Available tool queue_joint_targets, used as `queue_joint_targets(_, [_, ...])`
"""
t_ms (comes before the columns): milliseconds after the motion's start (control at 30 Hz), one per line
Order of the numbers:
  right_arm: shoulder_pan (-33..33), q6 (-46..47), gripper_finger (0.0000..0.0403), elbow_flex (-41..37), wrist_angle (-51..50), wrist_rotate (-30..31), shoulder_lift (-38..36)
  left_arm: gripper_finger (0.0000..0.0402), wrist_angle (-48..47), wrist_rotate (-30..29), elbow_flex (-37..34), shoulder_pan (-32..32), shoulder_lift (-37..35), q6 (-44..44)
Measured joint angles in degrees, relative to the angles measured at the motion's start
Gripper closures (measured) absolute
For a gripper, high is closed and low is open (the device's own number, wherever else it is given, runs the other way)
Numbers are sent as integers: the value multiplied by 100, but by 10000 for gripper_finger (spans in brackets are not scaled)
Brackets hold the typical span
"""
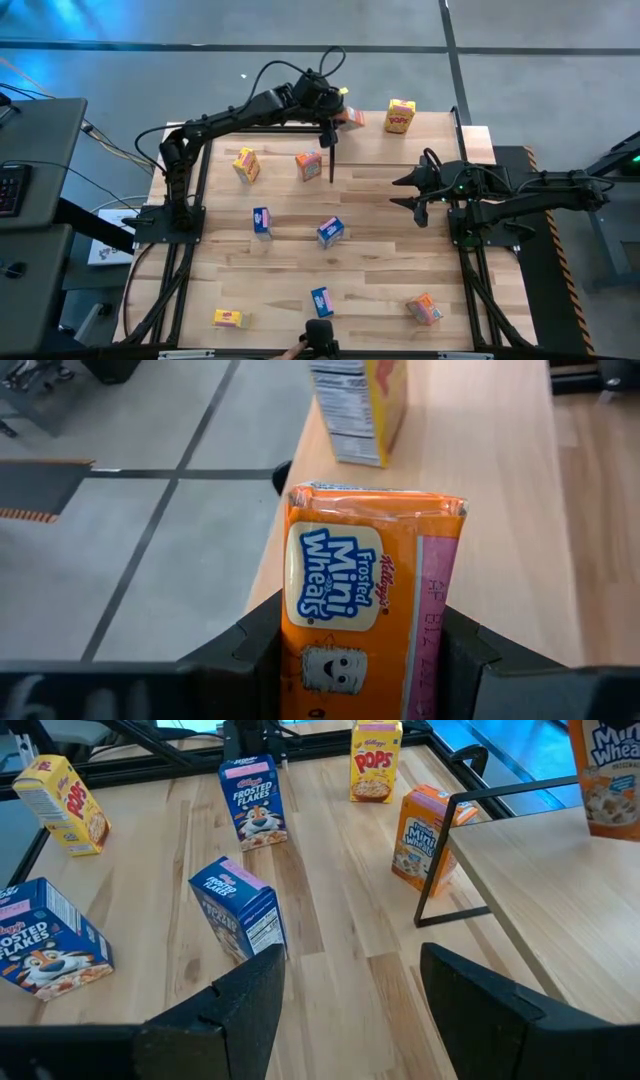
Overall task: Stack cereal on shelf
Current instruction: Put the left orange cereal box on the shelf
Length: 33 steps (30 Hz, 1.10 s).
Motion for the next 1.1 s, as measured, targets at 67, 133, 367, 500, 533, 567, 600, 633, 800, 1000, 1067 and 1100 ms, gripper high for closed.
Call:
queue_joint_targets(67, [0,2,176,1,0,0,2,250,-1,129,0,9,11,0])
queue_joint_targets(133, [0,0,176,0,0,0,1,250,-11,191,0,13,22,4])
queue_joint_targets(367, [0,0,176,0,0,0,1,250,-35,258,0,46,22,13])
queue_joint_targets(500, [0,0,176,1,-1,0,1,249,-58,301,-7,52,22,2])
queue_joint_targets(533, [0,0,176,2,-2,0,0,249,-58,301,-7,52,22,2])
queue_joint_targets(567, [-1,0,176,1,-2,1,2,249,-57,299,-9,52,22,4])
queue_joint_targets(600, [-2,0,176,0,-2,0,2,249,-55,299,-9,52,22,4])
queue_joint_targets(633, [0,0,176,0,-2,0,2,247,-55,301,-11,52,22,2])
queue_joint_targets(800, [0,0,176,1,-2,0,2,217,-34,274,-17,50,23,15])
queue_joint_targets(1000, [-2,0,176,0,-2,0,2,198,125,257,-22,50,28,118])
queue_joint_targets(1067, [-2,0,176,0,-2,0,2,197,186,257,-22,50,28,191])
queue_joint_targets(1100, [0,0,176,0,-2,0,0,197,199,257,-22,50,28,209])
